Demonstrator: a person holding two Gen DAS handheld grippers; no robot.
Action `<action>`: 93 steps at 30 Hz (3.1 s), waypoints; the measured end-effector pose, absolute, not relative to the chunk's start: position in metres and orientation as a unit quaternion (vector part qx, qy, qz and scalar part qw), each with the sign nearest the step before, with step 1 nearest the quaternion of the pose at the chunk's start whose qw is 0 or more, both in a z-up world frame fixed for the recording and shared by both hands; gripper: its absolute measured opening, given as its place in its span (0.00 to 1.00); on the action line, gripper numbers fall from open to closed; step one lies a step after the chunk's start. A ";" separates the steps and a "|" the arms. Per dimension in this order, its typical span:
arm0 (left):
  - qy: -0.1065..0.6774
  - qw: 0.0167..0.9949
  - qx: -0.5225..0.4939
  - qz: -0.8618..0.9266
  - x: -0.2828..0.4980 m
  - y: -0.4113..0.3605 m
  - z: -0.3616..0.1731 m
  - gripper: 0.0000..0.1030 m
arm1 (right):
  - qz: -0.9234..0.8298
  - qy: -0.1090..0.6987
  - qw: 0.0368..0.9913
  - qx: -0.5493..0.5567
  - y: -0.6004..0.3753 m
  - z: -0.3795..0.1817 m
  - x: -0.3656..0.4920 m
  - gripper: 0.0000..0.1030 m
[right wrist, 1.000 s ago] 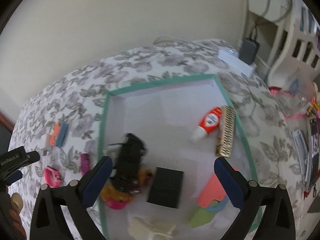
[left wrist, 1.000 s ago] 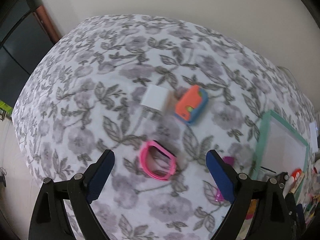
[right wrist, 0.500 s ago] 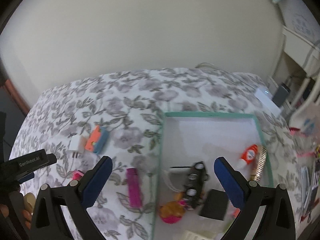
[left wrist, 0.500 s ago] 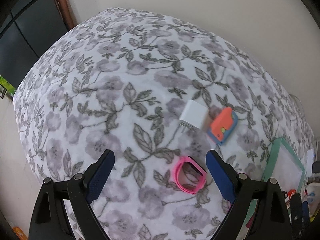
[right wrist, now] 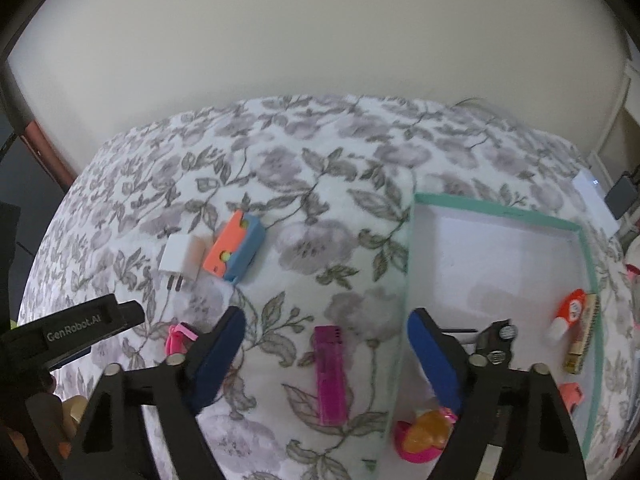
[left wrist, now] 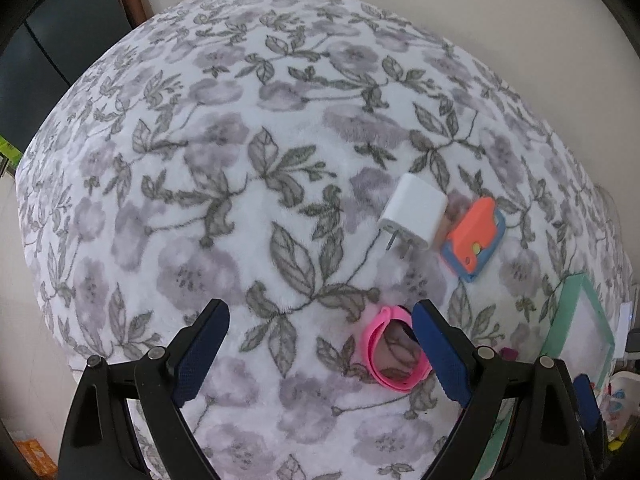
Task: Organize rigid objects
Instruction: 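Grasp the pink watch band with the left gripper while the right grasps the purple lighter, then carry the watch band and lighter over the tray with both grippers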
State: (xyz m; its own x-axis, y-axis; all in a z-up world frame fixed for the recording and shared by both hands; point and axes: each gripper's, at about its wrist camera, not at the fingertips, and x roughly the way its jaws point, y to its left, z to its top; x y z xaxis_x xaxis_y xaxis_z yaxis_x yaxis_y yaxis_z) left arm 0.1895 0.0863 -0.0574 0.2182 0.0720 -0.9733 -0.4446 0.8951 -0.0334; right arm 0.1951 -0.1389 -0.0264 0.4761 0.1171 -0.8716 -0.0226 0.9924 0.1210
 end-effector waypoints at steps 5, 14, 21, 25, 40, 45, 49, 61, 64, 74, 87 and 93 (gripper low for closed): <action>0.612 0.757 -0.154 0.168 0.189 0.087 -0.066 0.90 | 0.049 0.534 0.843 0.042 -0.133 -0.046 0.195 0.64; 0.635 0.742 -0.141 0.163 0.185 0.085 -0.080 0.90 | 0.048 0.568 0.821 0.031 -0.129 -0.077 0.193 0.51; 0.638 0.745 -0.115 0.157 0.184 0.081 -0.082 0.90 | 0.043 0.576 0.816 0.017 -0.127 -0.086 0.191 0.44; 0.647 0.740 -0.106 0.152 0.184 0.077 -0.090 0.87 | 0.045 0.577 0.816 0.014 -0.128 -0.086 0.189 0.40; 0.660 0.733 -0.087 0.139 0.184 0.057 -0.115 0.44 | 0.072 0.583 0.808 0.041 -0.129 -0.083 0.187 0.20; 0.657 0.738 -0.070 0.136 0.193 0.040 -0.117 0.35 | 0.082 0.583 0.808 0.025 -0.119 -0.084 0.184 0.21; 0.652 0.742 -0.059 0.141 0.202 0.029 -0.119 0.33 | 0.081 0.582 0.809 0.016 -0.118 -0.084 0.182 0.21; 0.647 0.749 -0.049 0.136 0.210 0.004 -0.113 0.09 | 0.079 0.581 0.810 0.020 -0.117 -0.084 0.167 0.20; 0.645 0.750 -0.047 0.138 0.206 -0.005 -0.108 0.09 | 0.072 0.581 0.810 0.027 -0.118 -0.084 0.163 0.20; 0.637 0.756 -0.049 0.146 0.199 -0.009 -0.094 0.09 | 0.061 0.579 0.812 0.043 -0.122 -0.084 0.155 0.20; 0.561 0.809 -0.062 0.164 0.186 0.014 -0.021 0.09 | 0.064 0.528 0.838 0.122 -0.164 -0.036 0.159 0.20; 0.514 0.843 -0.058 0.147 0.176 0.007 0.016 0.09 | 0.043 0.489 0.859 0.149 -0.192 -0.001 0.156 0.20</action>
State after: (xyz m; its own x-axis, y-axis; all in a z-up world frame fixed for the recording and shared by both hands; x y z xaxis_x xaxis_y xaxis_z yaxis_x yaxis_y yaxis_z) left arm 0.1756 0.0071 0.0163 0.4277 0.1883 -0.8841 -0.3071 0.9502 0.0538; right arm 0.1561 -0.1922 -0.0013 0.5188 0.2196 -0.8262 0.0723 0.9517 0.2983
